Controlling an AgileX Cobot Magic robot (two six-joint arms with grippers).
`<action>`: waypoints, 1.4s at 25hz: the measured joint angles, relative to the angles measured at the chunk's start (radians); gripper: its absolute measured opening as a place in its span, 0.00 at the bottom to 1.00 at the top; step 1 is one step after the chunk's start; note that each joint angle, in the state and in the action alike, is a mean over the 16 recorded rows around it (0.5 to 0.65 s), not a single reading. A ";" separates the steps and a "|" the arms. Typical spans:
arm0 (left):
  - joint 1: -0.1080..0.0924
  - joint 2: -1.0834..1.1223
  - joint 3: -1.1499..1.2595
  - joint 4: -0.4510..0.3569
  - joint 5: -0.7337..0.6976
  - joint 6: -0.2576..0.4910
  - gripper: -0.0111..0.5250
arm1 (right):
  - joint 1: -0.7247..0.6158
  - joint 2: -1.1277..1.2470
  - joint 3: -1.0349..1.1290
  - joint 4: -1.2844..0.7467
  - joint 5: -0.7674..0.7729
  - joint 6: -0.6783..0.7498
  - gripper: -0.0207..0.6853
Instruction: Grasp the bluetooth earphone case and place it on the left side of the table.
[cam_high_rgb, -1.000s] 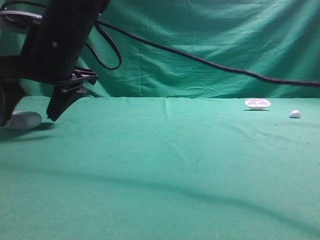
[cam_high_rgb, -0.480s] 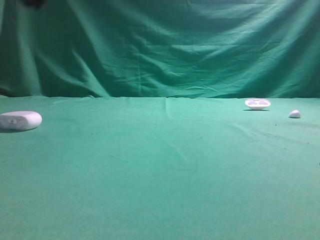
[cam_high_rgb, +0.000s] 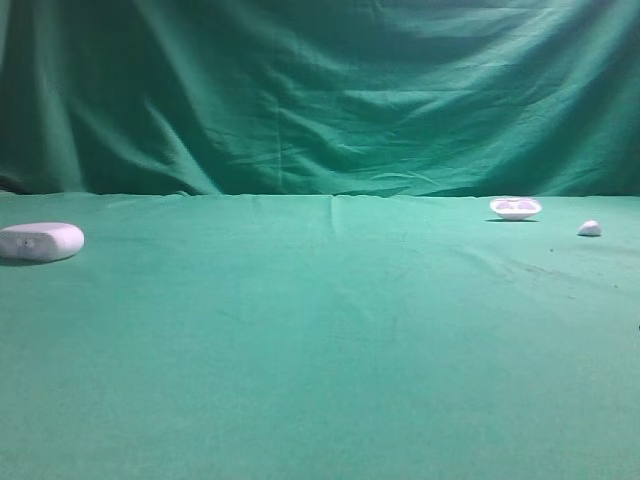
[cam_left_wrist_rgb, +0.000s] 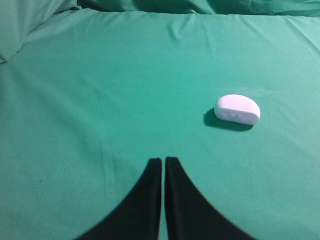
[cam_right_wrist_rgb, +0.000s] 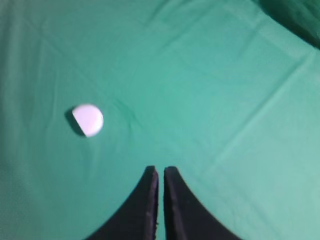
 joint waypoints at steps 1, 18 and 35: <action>0.000 0.000 0.000 0.000 0.000 0.000 0.02 | -0.011 -0.045 0.060 0.005 -0.013 0.001 0.03; 0.000 0.000 0.000 0.000 0.000 0.000 0.02 | -0.070 -0.757 0.952 0.143 -0.441 -0.002 0.03; 0.000 0.000 0.000 0.000 0.000 0.000 0.02 | -0.174 -1.116 1.261 0.133 -0.539 -0.017 0.03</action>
